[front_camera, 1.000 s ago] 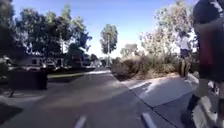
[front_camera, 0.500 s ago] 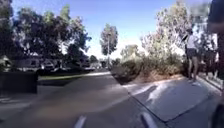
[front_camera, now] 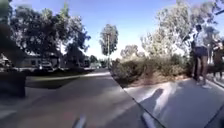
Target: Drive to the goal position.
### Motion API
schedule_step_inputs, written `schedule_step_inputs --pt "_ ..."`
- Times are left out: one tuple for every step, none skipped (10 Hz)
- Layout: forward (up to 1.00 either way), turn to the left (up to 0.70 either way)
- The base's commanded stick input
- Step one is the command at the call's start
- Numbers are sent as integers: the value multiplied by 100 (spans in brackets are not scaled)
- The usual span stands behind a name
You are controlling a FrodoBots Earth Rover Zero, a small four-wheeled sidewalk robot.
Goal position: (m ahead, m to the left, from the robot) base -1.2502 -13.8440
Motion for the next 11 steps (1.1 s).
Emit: schedule_step_inputs --pt "91 -19" --pt "74 -39" --pt "0 -100" --pt "0 -100" --pt "0 -100" --pt "0 -100" --pt "0 -100" --pt "0 -100" --pt "0 -100" --pt "0 -100" --pt "0 -100"
